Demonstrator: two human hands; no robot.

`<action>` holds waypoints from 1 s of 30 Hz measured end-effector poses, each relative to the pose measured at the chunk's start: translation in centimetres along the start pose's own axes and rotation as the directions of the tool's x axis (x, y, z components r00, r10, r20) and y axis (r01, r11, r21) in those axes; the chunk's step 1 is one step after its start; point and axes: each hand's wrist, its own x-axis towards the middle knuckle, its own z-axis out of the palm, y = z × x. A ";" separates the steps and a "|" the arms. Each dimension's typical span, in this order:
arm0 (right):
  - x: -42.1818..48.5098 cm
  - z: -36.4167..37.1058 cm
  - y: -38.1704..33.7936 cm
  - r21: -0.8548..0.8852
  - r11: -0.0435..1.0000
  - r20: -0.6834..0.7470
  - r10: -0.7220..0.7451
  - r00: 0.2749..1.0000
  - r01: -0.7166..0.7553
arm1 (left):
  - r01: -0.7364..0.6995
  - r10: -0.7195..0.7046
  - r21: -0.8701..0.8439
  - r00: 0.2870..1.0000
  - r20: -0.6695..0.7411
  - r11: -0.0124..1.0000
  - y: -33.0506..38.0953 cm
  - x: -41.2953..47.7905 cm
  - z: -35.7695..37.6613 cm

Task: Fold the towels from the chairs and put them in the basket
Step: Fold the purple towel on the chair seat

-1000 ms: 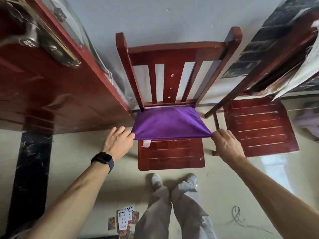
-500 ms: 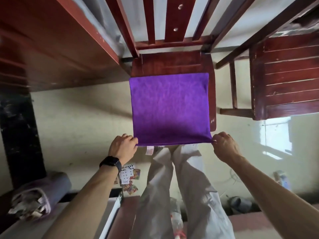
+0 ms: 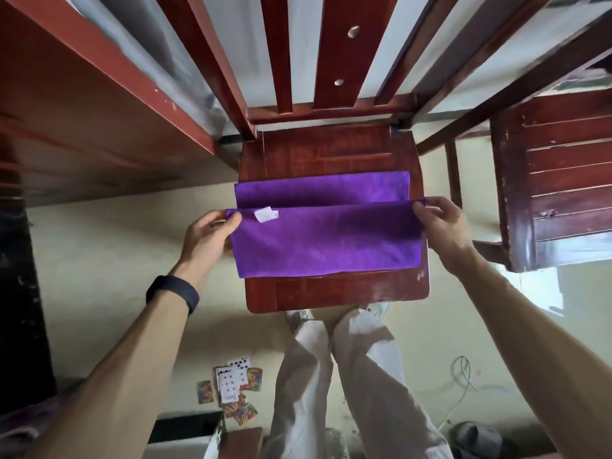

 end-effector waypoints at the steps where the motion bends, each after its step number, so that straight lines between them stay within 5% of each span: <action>1: 1.1 0.8 0.0 -0.009 1.000 -0.046 -0.027 0.999 0.027 | -0.015 0.015 -0.020 1.000 -0.014 1.000 0.0 1.0 0.3; 6: 5.2 3.6 0.0 -0.160 0.983 -0.199 -0.116 0.973 0.084 | -0.074 0.073 -0.007 0.992 -0.104 0.997 -0.3 5.6 1.5; 25: 6.7 6.5 -0.7 -0.358 0.933 -0.317 -0.157 0.935 0.036 | -0.061 0.220 0.444 0.923 -0.316 0.894 0.0 8.5 3.6; 30: 6.7 7.0 0.5 -0.568 0.815 -0.296 -0.336 0.894 0.118 | -0.090 0.433 0.754 0.860 -0.271 0.651 -0.2 7.2 4.5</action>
